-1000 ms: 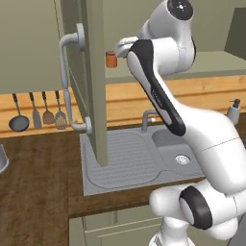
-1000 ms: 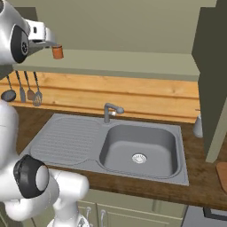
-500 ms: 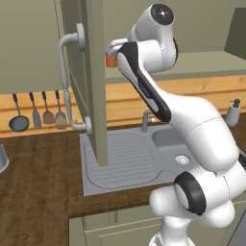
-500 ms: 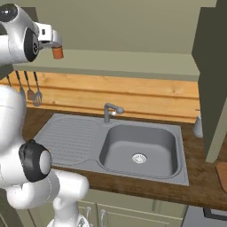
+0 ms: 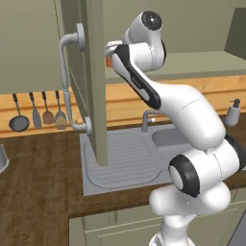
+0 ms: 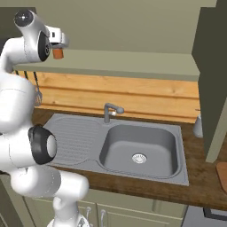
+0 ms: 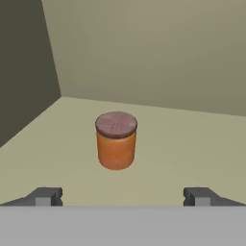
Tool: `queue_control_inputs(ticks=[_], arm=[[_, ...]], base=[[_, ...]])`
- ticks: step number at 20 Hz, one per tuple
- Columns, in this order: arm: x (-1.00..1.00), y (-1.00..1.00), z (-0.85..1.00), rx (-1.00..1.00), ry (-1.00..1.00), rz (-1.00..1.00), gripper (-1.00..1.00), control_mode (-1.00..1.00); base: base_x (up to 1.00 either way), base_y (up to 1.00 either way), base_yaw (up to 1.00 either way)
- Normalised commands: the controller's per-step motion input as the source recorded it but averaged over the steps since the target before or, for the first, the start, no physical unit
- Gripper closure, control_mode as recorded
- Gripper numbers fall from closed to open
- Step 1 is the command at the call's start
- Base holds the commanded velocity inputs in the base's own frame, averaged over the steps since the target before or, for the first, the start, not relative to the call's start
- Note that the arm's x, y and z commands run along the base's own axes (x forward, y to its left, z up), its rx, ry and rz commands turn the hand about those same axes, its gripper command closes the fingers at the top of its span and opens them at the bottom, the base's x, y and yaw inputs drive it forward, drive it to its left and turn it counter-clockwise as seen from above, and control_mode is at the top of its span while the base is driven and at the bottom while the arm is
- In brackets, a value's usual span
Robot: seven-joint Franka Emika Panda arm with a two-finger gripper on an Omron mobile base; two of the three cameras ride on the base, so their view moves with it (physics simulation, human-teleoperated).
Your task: From the different types of pastries on the counter, select a croissant and place it on the cutting board. Then retrieve a jar of jam from the cabinet and place it alongside the croissant on the cutting board.
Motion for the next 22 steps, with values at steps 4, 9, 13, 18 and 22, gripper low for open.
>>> queue_control_inputs(ticks=[4, 9, 13, 18, 22], arm=[[0.38, 0.14, 0.0, 0.0, 0.0, 0.0, -1.0, -1.0], [0.31, 0.18, -0.05, 0.0, 0.0, 0.0, -1.0, -1.0], [0.37, 0.09, -0.11, 0.0, 0.0, 0.0, -1.0, -1.0], [0.31, 0.01, -0.07, 0.0, 0.0, 0.0, -1.0, -1.0], [0.28, 0.0, -0.14, 0.0, 0.0, -0.01, -1.0, -1.0]], base=[[0.0, 0.0, 0.0], [0.0, 0.0, 0.0], [0.0, 0.0, 0.0], [0.0, 0.0, 0.0], [0.0, 0.0, 0.0]])
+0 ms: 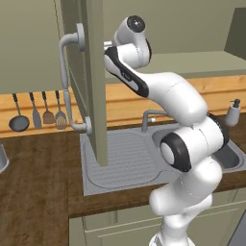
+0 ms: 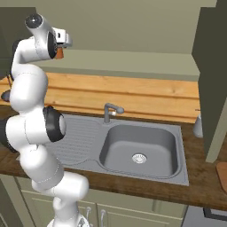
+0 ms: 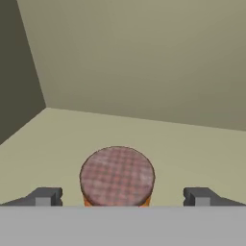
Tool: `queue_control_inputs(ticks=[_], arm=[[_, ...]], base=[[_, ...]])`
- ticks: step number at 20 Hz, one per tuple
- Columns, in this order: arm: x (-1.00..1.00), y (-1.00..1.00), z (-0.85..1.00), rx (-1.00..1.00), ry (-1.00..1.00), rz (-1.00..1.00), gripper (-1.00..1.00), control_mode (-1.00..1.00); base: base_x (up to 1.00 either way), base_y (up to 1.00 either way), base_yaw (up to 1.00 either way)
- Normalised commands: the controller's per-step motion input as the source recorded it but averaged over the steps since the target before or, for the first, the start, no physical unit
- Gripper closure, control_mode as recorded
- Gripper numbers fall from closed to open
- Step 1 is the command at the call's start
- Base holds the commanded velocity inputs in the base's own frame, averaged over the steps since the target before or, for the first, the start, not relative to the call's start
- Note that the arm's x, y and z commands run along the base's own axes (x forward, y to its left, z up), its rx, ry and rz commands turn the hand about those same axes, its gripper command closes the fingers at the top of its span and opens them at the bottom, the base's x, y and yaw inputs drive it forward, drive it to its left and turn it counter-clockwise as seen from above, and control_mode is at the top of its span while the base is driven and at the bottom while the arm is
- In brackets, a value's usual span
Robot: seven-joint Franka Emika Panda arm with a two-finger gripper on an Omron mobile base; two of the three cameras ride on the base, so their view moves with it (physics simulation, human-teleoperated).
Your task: From the different types of pastries on the counter, select a croissant and place it on the cutting board. Then retrieve a jar of jam from the cabinet and place it alongside the croissant on the cutting board.
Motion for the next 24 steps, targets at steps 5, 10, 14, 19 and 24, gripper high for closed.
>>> queue_control_inputs(ticks=[5, 10, 14, 19, 24], arm=[[0.23, 0.07, -0.17, 0.01, 0.0, -0.02, -1.0, -1.0], [0.22, 0.15, -0.09, 0.04, 0.0, -0.04, -1.0, -1.0], [0.22, 0.16, -0.07, 0.04, 0.0, -0.03, 1.0, -1.0], [0.15, 0.01, -0.12, 0.01, 0.0, -0.01, 1.0, -1.0], [-0.11, 0.0, -0.06, 0.01, 0.0, 0.0, 1.0, -1.0]], base=[[0.0, 0.0, 0.0], [0.0, 0.0, 0.0], [0.0, 0.0, 0.0], [0.0, 0.0, 0.0], [0.0, 0.0, 0.0]])
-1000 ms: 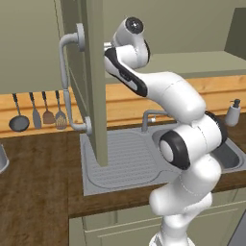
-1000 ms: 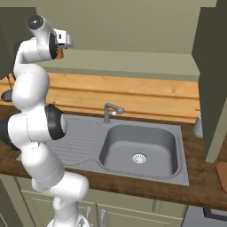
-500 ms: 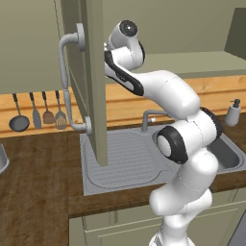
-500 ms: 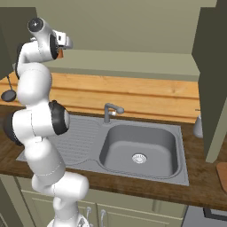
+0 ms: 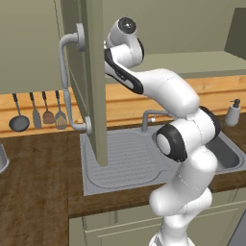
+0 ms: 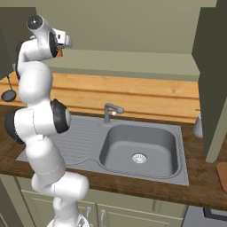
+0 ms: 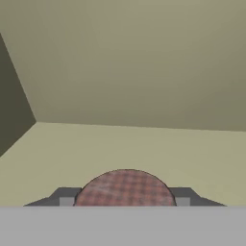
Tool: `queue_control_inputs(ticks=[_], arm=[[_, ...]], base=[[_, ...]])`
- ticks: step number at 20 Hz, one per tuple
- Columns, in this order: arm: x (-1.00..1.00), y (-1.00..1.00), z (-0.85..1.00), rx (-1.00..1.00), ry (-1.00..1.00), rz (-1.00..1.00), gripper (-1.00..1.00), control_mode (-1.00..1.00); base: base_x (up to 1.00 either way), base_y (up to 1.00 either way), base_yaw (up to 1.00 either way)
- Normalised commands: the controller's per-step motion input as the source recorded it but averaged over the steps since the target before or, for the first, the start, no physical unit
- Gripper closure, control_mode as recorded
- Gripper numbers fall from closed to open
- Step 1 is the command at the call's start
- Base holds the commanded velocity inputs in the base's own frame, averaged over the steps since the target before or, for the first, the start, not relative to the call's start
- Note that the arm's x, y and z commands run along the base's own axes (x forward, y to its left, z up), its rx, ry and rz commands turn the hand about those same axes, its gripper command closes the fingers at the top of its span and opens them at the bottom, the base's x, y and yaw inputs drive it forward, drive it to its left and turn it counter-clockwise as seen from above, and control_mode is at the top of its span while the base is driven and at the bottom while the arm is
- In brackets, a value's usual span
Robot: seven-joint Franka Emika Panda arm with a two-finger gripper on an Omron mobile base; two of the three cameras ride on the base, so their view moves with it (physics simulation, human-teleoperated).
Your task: From the different types of pastries on the counter, select a croissant and place it on the cutting board. Then retrieve a jar of jam from the cabinet and place it alongside the croissant on the cutting board.
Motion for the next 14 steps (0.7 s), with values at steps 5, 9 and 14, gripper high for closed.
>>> queue_control_inputs(ticks=[5, 9, 14], arm=[[-0.75, 0.0, 0.0, 0.0, -0.03, -0.02, 1.0, -1.0], [-0.61, 0.0, 0.0, 0.0, -0.05, -0.04, 1.0, -1.0], [-0.59, -0.01, 0.0, 0.0, -0.09, -0.04, 1.0, -1.0]], base=[[0.0, 0.0, 0.0], [0.0, 0.0, 0.0], [0.0, 0.0, 0.0]])
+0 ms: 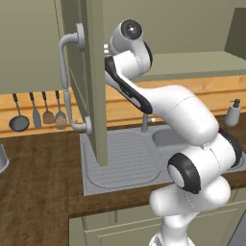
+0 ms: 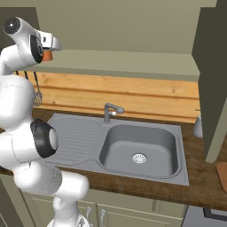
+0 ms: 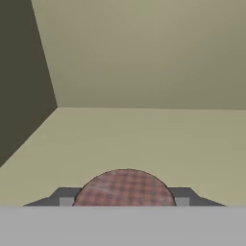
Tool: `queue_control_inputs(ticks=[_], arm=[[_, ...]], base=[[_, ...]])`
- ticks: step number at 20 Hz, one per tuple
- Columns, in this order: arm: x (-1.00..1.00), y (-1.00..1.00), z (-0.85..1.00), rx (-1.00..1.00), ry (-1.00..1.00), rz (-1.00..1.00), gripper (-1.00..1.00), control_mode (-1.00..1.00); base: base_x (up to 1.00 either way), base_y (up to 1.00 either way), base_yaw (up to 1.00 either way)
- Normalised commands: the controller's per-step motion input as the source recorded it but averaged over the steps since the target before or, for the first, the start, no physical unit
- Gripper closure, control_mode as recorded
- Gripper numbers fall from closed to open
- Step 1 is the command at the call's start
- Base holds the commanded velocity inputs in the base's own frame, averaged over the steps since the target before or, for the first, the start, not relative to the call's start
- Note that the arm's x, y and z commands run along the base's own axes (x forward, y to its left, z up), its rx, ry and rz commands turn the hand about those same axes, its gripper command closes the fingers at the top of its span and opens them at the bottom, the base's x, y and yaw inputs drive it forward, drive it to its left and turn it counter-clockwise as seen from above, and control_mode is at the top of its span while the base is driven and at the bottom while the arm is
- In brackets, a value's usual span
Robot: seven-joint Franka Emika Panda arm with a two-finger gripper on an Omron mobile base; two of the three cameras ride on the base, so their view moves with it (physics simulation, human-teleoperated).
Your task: From the different types of pastries on the counter, select a croissant and place it on the cutting board. Then retrieve a jar of jam from the cabinet and place it alongside the croissant on the cutting board.
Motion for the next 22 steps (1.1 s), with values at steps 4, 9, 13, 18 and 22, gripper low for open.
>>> queue_control_inputs(ticks=[4, 9, 13, 18, 22], arm=[[-0.57, -0.12, 0.0, 0.0, -0.1, -0.02, 1.0, -1.0], [-0.44, -0.58, 0.08, 0.0, -0.09, 0.0, 1.0, -1.0], [-0.65, -0.58, 0.29, 0.01, -0.08, 0.04, 1.0, -1.0], [-0.74, -0.37, 0.41, 0.03, -0.03, 0.07, 1.0, -1.0], [-0.86, -0.21, 0.44, 0.0, 0.04, 0.11, 1.0, -1.0]], base=[[0.0, 0.0, 0.0], [0.0, 0.0, 0.0], [0.0, 0.0, 0.0], [0.0, 0.0, 0.0], [0.0, 0.0, 0.0]])
